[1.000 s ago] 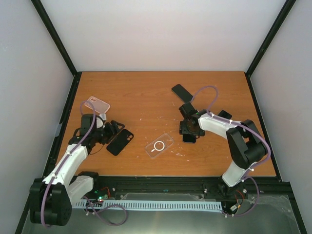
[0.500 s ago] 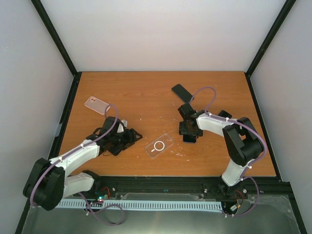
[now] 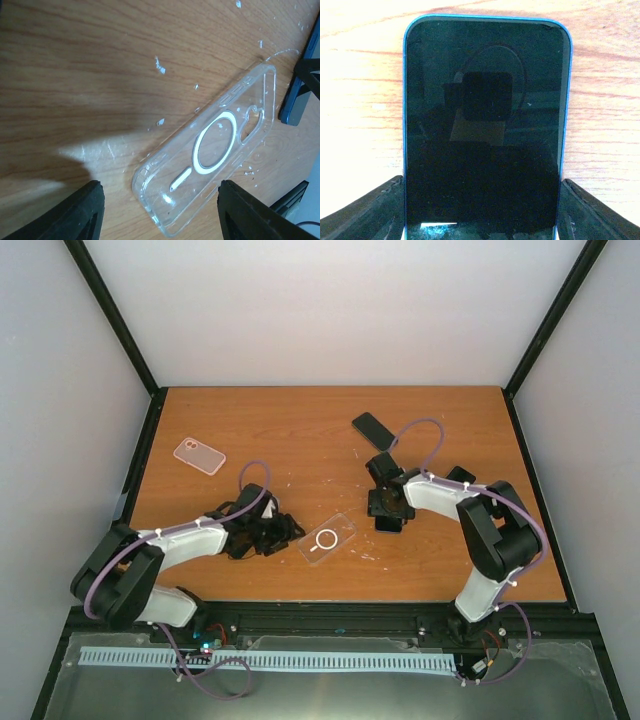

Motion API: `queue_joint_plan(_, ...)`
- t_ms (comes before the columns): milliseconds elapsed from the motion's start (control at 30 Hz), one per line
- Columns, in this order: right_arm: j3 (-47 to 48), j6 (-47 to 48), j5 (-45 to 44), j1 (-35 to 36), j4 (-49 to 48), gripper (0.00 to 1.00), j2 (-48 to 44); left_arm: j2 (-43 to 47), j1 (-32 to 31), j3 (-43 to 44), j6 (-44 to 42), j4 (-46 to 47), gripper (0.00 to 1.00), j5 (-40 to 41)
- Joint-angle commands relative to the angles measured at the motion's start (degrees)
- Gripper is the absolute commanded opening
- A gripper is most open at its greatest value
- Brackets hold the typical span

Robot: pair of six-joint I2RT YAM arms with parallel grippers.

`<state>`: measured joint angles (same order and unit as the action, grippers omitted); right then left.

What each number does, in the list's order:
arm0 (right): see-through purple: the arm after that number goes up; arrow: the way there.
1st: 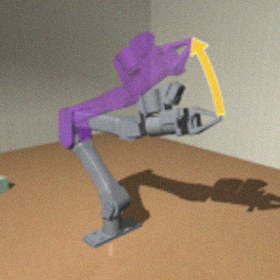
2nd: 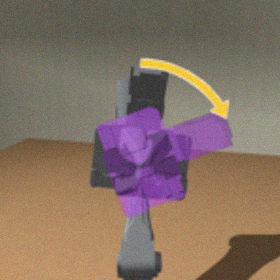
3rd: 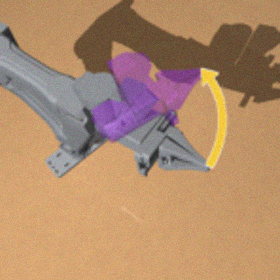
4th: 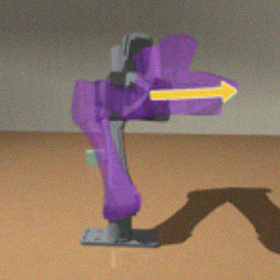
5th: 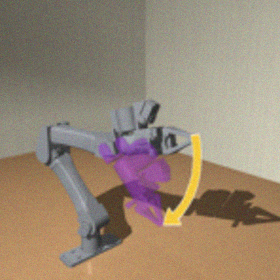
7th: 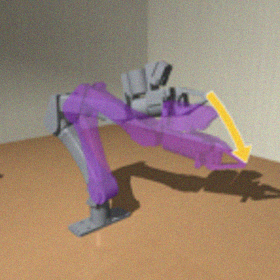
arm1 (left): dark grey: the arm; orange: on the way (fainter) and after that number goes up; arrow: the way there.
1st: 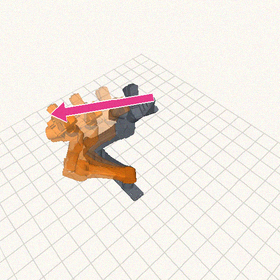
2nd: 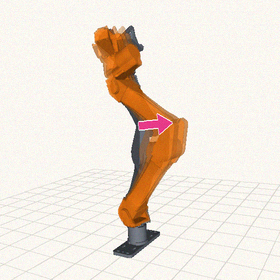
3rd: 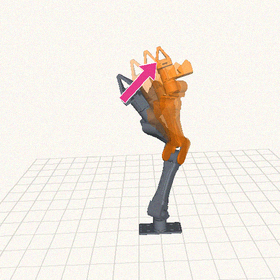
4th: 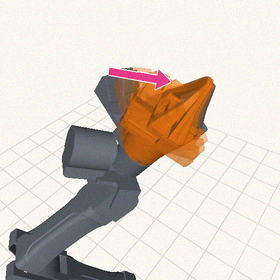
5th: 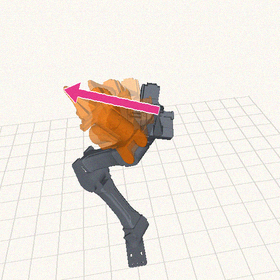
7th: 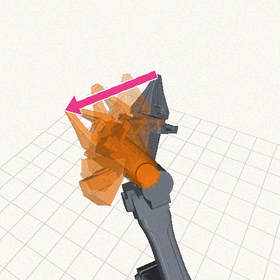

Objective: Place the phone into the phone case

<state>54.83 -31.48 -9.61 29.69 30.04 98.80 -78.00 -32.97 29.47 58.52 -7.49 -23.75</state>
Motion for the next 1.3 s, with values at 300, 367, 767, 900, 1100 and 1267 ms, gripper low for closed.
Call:
queue_joint_plan(300,-3.08,0.25,-2.49,-0.37,3.75,0.67,-7.98,-3.5,-1.26,1.04,0.78,2.51,0.59,0.73)
queue_joint_plan(367,-3.75,-0.35,-2.72,-0.42,3.63,0.67,-9.52,-4.95,-1.3,2.86,-0.73,1.37,0.56,1.49)
queue_joint_plan(767,-3.64,-0.71,-1.57,-0.38,1.92,0.66,-16.57,-5.53,-4.62,1.94,1.94,-0.78,0.34,2.45)
queue_joint_plan(900,-4.08,-0.61,-2.09,-0.4,2.16,0.66,-18.28,-5.74,-4.65,2.34,1.86,-1.74,0.32,3.67)
queue_joint_plan(1100,-6.04,0.04,-1.54,-0.38,1.18,0.66,-22.46,-7.08,-4.74,4.51,-2.41,-4.04,0.2,4.61)
queue_joint_plan(1267,-5.72,1.17,-1.44,-0.38,1.93,0.66,-24.34,-10.47,-5.26,7.05,-5.26,-5.13,0.05,7.65)
